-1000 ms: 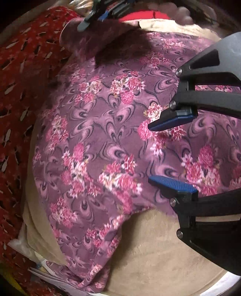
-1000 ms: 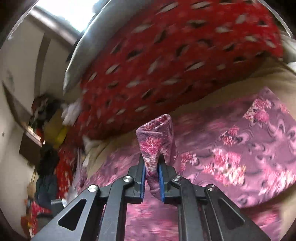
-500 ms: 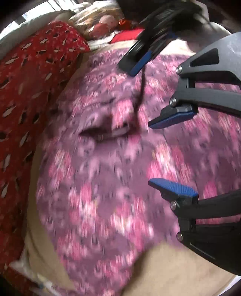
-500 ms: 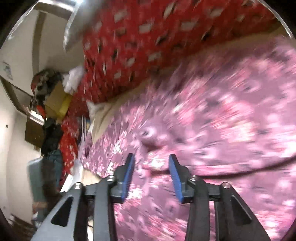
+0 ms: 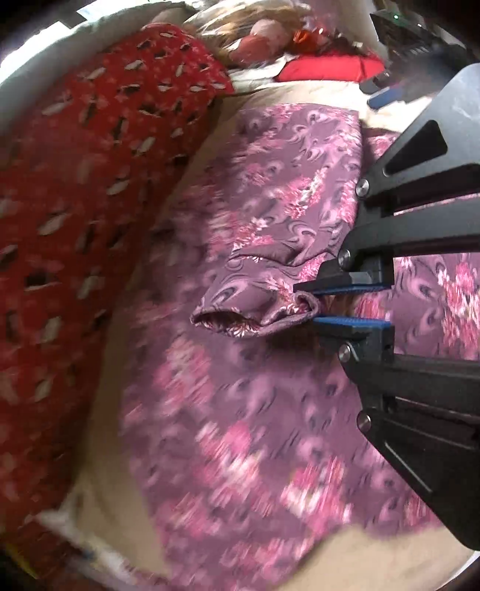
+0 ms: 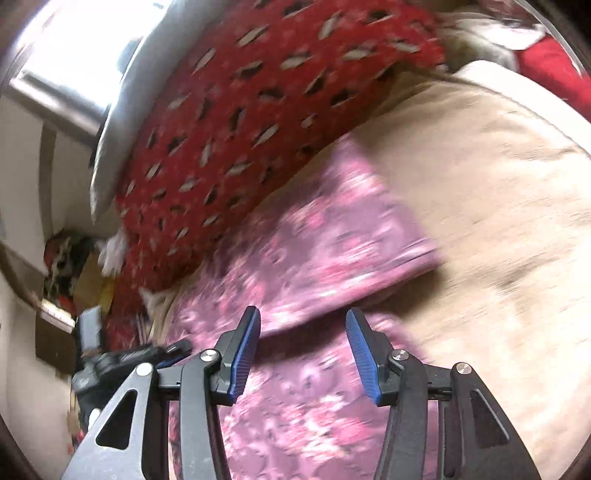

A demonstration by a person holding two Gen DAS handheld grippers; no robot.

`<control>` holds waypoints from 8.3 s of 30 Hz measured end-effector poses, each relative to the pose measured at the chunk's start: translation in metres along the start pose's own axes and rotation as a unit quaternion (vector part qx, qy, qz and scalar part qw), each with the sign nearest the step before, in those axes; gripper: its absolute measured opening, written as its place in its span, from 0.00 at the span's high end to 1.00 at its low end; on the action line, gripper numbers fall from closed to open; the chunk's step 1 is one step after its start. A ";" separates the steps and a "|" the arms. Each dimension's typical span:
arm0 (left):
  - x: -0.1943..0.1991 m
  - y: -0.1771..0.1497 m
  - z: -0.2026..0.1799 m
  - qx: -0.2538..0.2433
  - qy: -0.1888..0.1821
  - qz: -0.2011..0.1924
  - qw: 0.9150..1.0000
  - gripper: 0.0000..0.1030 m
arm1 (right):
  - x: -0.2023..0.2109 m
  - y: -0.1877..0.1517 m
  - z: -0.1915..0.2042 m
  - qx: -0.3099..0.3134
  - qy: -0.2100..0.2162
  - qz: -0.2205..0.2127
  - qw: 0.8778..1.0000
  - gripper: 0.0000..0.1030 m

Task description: Fold small clothes

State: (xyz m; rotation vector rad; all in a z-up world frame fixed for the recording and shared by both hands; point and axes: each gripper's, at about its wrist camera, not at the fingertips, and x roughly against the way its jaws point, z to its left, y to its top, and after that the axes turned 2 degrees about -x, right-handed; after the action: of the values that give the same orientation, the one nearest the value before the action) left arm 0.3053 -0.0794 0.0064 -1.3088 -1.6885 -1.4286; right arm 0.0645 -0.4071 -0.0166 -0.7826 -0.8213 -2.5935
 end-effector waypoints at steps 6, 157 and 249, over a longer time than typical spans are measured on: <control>0.045 0.007 0.046 0.012 0.088 -0.077 0.993 0.92 | -0.005 0.023 -0.031 -0.046 -0.013 -0.016 0.999 0.49; -0.001 -0.011 0.159 0.254 -0.137 0.034 0.957 0.61 | -0.157 -0.062 0.205 0.252 0.077 0.102 0.959 0.89; 0.142 -0.189 0.162 0.073 -0.203 0.081 0.973 0.98 | 0.171 -0.145 -0.037 0.123 0.132 0.178 0.967 0.93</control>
State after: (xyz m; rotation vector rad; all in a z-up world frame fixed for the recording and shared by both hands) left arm 0.1069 0.1273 0.0119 -1.6936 -1.8479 -0.9696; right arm -0.1514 -0.3361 -0.0049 -0.4504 -0.8166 -2.1652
